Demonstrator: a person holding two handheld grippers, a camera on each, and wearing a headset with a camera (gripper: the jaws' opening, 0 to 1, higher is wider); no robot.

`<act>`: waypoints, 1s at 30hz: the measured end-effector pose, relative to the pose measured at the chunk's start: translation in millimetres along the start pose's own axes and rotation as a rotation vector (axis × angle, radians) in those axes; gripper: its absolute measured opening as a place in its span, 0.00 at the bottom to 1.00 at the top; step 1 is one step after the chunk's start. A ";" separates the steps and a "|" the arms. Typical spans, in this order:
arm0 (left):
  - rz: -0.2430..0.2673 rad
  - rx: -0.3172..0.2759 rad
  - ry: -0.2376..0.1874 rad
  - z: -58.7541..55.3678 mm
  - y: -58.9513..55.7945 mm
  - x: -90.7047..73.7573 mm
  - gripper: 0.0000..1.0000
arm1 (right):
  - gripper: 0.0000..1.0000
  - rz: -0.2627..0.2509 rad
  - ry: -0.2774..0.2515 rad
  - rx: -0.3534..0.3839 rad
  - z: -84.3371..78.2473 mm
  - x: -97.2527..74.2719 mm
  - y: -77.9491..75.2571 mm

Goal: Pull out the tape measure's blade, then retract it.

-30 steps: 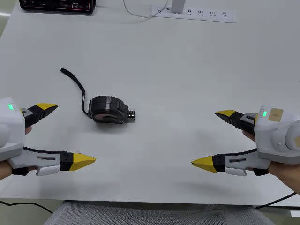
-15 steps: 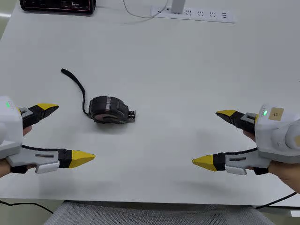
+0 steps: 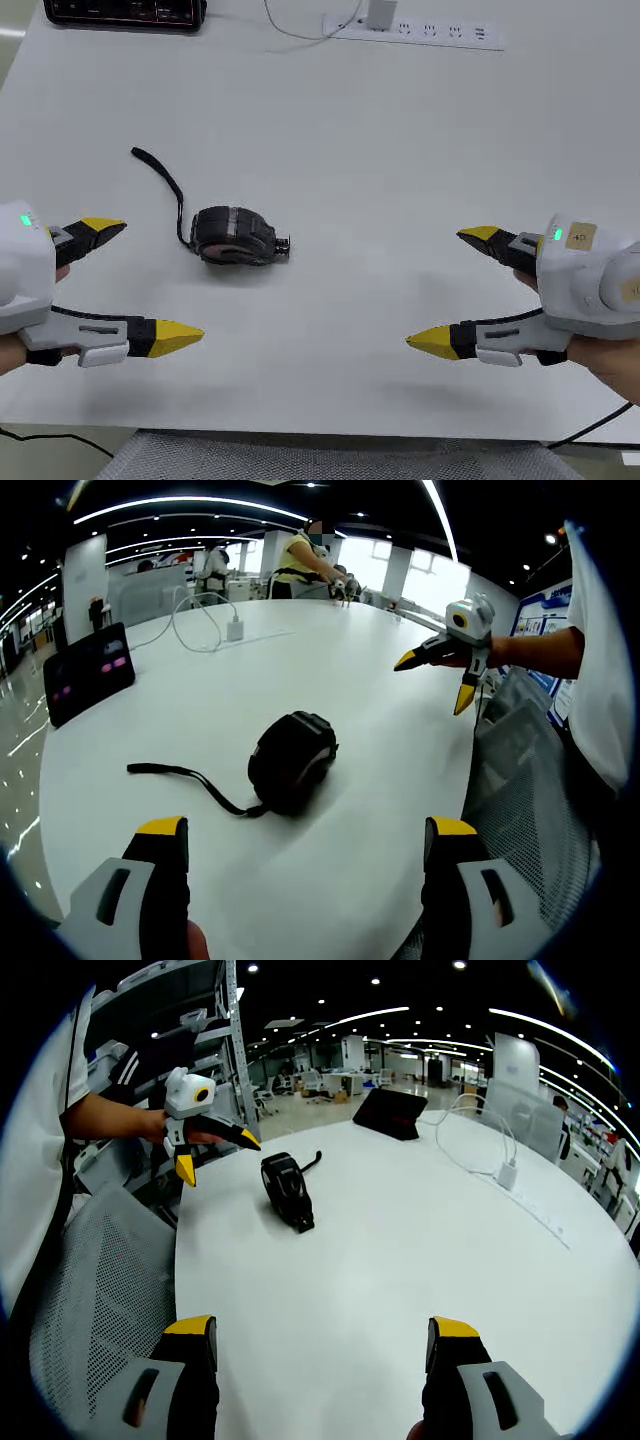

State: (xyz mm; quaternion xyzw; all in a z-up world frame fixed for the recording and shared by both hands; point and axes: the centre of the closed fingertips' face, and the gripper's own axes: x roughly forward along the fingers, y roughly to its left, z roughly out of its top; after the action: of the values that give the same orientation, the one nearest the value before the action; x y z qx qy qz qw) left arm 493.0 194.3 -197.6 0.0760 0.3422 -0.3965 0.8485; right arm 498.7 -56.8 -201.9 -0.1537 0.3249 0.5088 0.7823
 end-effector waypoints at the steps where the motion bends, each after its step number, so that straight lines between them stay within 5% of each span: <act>1: 0.000 0.003 0.003 -0.5 0.4 0.3 0.97 | 0.85 0.003 0.003 -0.003 0.1 0.6 0.0; 30: -0.053 0.143 0.081 2.6 5.9 20.5 0.93 | 0.84 0.076 0.060 -0.100 7.3 23.5 -0.9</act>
State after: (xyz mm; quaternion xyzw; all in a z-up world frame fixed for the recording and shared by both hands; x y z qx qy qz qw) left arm 508.0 184.5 -209.6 0.1431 0.3490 -0.4388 0.8156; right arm 508.4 -36.7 -212.2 -0.1953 0.3280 0.5491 0.7435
